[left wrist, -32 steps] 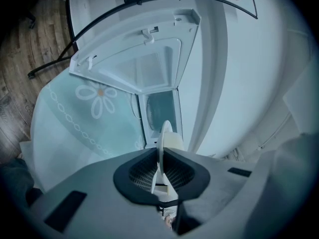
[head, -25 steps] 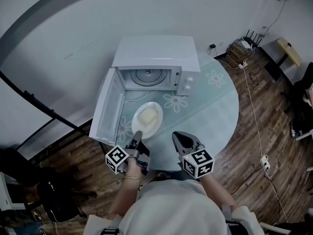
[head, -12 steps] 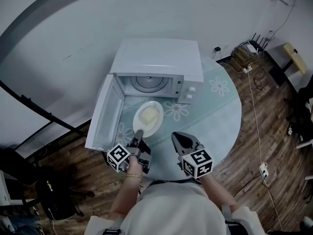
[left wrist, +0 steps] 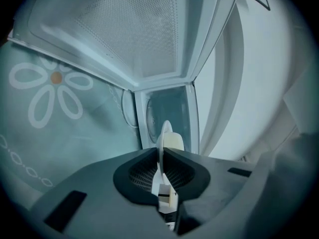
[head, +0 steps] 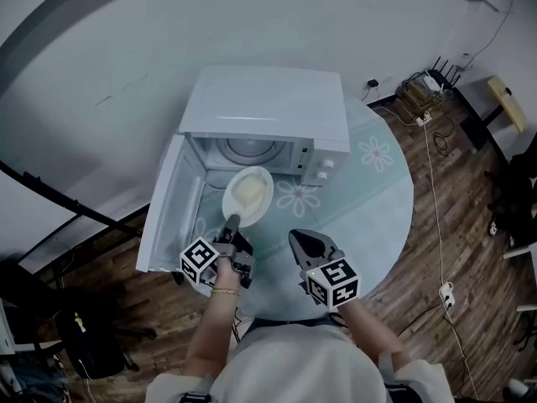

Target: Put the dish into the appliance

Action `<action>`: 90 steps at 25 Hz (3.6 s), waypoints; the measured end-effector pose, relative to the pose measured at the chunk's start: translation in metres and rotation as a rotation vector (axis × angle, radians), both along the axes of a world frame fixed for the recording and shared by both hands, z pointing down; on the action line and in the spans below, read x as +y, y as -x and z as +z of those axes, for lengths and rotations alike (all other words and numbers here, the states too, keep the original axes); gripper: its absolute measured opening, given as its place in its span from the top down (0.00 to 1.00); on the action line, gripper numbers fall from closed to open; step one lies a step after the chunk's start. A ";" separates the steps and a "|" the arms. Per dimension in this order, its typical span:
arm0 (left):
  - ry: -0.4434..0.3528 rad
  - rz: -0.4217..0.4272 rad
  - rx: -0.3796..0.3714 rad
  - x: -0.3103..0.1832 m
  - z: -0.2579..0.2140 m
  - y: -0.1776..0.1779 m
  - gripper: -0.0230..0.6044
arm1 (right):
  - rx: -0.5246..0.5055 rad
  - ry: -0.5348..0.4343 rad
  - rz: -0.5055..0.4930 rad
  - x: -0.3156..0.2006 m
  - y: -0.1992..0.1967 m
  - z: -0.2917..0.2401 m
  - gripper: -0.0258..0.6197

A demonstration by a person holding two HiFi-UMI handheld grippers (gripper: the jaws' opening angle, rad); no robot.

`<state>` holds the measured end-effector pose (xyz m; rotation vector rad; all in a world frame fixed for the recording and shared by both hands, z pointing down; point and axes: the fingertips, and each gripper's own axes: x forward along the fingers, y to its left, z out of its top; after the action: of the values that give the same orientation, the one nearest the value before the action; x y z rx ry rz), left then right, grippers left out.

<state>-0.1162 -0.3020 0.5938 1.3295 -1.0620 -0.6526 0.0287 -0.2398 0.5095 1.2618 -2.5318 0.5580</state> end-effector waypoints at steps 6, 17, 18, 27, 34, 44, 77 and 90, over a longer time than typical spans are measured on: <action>0.009 -0.009 -0.010 -0.029 0.012 -0.002 0.90 | -0.001 0.012 0.000 -0.013 -0.002 0.005 0.95; 0.051 -0.035 -0.005 -0.069 0.040 0.003 0.90 | -0.002 0.031 -0.001 -0.029 -0.004 0.011 0.95; 0.054 -0.036 -0.007 -0.072 0.042 0.003 0.90 | -0.001 0.034 -0.001 -0.030 -0.004 0.013 0.95; 0.074 -0.052 -0.022 -0.092 0.052 0.008 0.90 | 0.003 0.053 -0.013 -0.037 -0.002 0.020 0.95; 0.093 -0.062 -0.028 -0.101 0.056 0.009 0.90 | 0.000 0.060 -0.015 -0.039 0.000 0.022 0.95; 0.107 -0.072 -0.028 -0.115 0.066 0.009 0.90 | 0.000 0.065 -0.007 -0.044 0.001 0.026 0.95; 0.132 -0.113 -0.080 -0.195 0.069 -0.004 0.90 | -0.021 0.077 0.030 -0.067 -0.011 0.033 0.95; 0.103 -0.114 -0.065 -0.195 0.068 0.000 0.89 | -0.024 0.071 0.033 -0.064 -0.009 0.031 0.95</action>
<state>-0.1160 -0.4973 0.6621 1.2152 -1.2152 -0.6336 0.0375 -0.3037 0.5407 1.2807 -2.4918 0.6678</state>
